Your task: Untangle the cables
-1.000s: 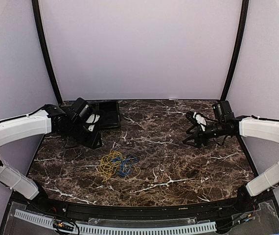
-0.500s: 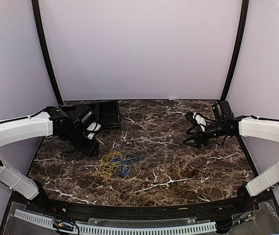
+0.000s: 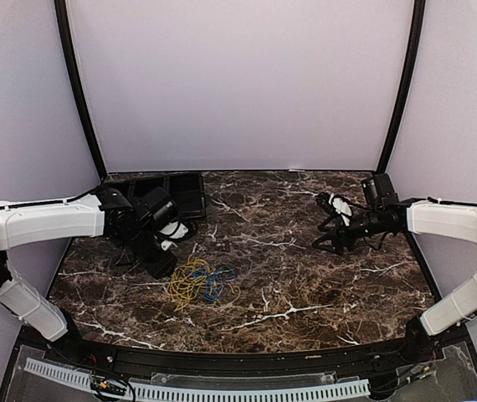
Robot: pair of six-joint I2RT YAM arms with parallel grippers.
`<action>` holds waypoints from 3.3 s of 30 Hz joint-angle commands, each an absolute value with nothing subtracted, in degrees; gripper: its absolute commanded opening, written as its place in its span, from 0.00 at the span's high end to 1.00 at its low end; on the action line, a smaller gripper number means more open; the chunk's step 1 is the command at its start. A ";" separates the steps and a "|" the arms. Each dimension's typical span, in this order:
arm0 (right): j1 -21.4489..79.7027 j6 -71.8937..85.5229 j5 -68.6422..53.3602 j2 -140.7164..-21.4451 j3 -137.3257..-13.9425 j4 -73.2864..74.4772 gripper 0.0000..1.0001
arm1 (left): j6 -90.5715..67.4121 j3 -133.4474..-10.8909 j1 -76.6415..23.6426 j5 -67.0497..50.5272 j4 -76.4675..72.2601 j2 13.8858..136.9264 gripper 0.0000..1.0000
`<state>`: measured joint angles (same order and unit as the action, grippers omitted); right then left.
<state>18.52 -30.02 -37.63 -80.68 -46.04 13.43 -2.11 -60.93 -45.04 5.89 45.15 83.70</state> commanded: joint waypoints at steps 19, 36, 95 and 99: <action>19.07 -31.14 -37.00 -80.85 -46.76 13.25 0.30 | 8.69 -59.62 -47.34 13.20 31.69 85.80 0.72; 19.22 -31.04 -38.01 -81.10 -46.97 13.36 0.30 | 10.63 -57.15 -47.36 7.29 27.33 84.93 1.00; 55.92 5.26 -44.89 -128.77 -80.59 -11.30 0.89 | -2.11 -73.05 -47.45 9.49 12.34 50.71 1.00; 56.04 5.71 -42.43 -129.85 -80.77 -9.98 0.80 | -1.10 -77.89 -47.44 11.18 12.44 51.27 1.00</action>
